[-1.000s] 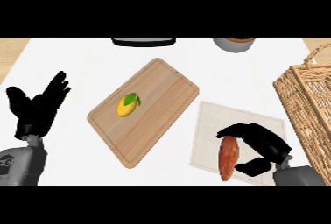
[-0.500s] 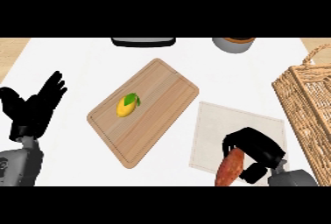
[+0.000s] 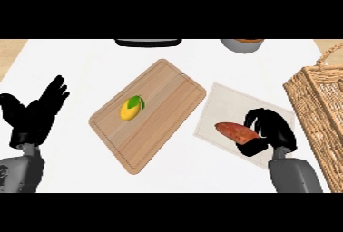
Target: Pick the sweet potato from the placemat and place it in the basket
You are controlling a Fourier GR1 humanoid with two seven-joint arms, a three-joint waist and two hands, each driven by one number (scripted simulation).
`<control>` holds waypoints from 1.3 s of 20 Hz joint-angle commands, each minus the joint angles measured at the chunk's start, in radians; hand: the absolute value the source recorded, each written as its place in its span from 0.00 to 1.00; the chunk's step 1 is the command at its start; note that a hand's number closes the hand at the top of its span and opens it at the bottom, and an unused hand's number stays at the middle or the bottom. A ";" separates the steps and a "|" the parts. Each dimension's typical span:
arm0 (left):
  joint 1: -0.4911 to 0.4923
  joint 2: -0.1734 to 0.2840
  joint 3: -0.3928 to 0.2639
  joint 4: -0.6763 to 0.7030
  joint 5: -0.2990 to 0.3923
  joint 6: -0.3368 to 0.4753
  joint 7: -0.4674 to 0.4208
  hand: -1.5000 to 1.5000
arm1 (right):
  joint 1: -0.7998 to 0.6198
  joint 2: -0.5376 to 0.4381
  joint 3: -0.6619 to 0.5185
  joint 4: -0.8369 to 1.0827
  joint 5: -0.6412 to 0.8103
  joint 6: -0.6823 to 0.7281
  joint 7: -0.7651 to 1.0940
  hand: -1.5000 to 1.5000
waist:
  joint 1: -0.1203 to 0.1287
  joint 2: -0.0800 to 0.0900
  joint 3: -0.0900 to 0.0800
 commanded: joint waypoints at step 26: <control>-0.089 -0.050 -0.054 0.061 -0.046 0.034 0.002 0.50 | -1.040 0.045 -0.188 0.496 0.800 -0.687 1.219 1.00 | 0.055 0.003 0.003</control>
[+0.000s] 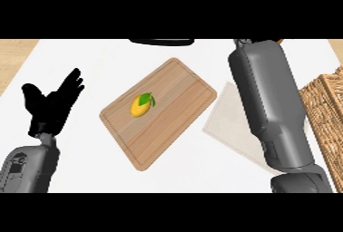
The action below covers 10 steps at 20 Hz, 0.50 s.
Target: Pick the sweet potato from the placemat and place it in the basket
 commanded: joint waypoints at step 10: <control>-0.022 0.026 0.031 0.018 0.008 0.002 0.021 0.50 | -0.206 -0.164 -0.182 0.201 0.217 0.031 0.201 1.00 | -0.046 -0.004 0.003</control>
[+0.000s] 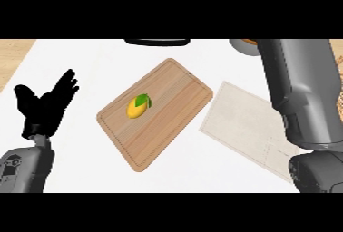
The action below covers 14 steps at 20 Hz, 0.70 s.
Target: Pick the sweet potato from the placemat and place it in the basket
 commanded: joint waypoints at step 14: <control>0.042 -0.003 0.016 -0.001 -0.017 0.031 0.006 0.50 | 0.101 -0.093 -0.163 -0.074 0.111 0.091 0.123 1.00 | -0.056 -0.020 0.002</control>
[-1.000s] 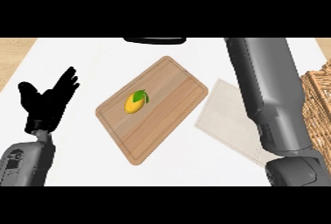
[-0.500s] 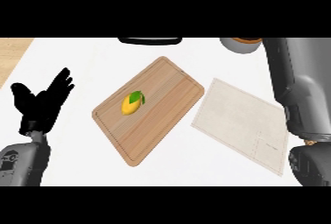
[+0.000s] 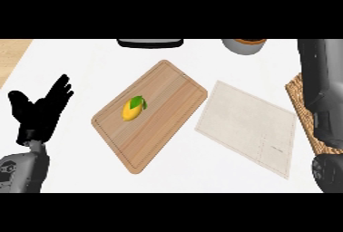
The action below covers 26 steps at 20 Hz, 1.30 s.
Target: Pick the sweet potato from the placemat and place it in the basket
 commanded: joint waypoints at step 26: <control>0.004 0.022 0.036 -0.010 0.015 -0.015 -0.002 0.50 | 0.513 0.065 -0.114 -0.502 -0.223 -0.168 -0.103 0.00 | -0.010 -0.003 0.000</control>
